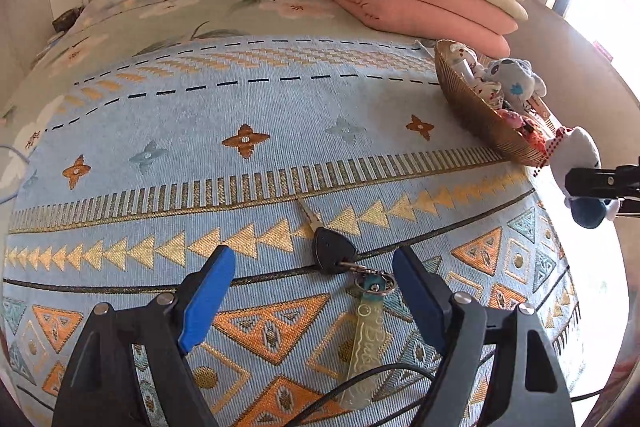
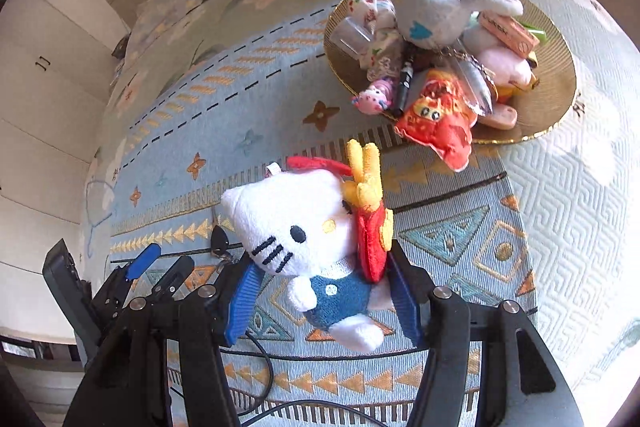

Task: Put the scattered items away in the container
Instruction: 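Carry the keychain and Hello Kitty plush over the gold bowl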

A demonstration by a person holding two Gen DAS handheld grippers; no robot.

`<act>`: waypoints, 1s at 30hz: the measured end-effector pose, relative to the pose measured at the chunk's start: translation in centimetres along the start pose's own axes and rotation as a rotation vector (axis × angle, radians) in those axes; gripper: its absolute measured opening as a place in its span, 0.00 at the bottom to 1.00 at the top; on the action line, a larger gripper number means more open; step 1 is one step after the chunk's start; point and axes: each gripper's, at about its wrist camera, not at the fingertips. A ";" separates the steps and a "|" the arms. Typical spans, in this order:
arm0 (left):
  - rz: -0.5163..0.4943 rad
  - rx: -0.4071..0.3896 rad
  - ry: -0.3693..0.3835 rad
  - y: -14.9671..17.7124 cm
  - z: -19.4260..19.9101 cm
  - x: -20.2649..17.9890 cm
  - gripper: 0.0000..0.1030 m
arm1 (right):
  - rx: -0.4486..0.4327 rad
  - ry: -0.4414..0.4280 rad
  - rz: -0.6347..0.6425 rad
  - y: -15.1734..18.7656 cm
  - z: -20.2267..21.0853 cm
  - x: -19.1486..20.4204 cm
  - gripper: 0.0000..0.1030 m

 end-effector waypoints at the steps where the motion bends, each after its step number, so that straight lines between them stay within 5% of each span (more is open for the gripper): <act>1: -0.007 0.005 0.004 0.1 -0.4 -0.6 0.77 | 0.006 0.002 -0.010 0.2 -0.2 -0.2 0.57; 4: -0.051 0.019 -0.004 0.7 -1.4 -2.7 0.76 | 0.012 0.001 -0.028 0.4 -0.5 -0.6 0.57; 6: -0.097 0.039 -0.049 1.5 -2.4 -4.1 0.61 | 0.012 -0.005 -0.035 0.4 -0.7 -0.8 0.57; 7: -0.111 0.064 -0.064 2.0 -3.2 -4.5 0.41 | 0.013 -0.006 -0.037 0.4 -0.8 -0.8 0.57; 10: -0.117 0.022 -0.071 2.3 -2.7 -5.0 0.24 | 0.010 -0.012 -0.031 0.3 -0.8 -0.7 0.57; 19: -0.159 -0.089 0.010 -0.5 3.1 -5.5 0.24 | -0.014 -0.037 -0.006 0.1 0.3 -0.1 0.57; 23: -0.192 -0.082 -0.054 -2.9 4.5 -7.2 0.24 | -0.048 -0.043 0.000 -0.4 1.6 0.3 0.57; 30: -0.154 -0.120 -0.044 -8.5 6.6 -9.9 0.24 | -0.145 -0.012 0.013 -1.9 5.4 0.4 0.57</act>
Point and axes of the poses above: each gripper's, at about its wrist camera, not at the fingertips, and z roughly against the way its jaws point, x to its left, y to its underside, and after that the axes turned 14 degrees about -y, right-handed
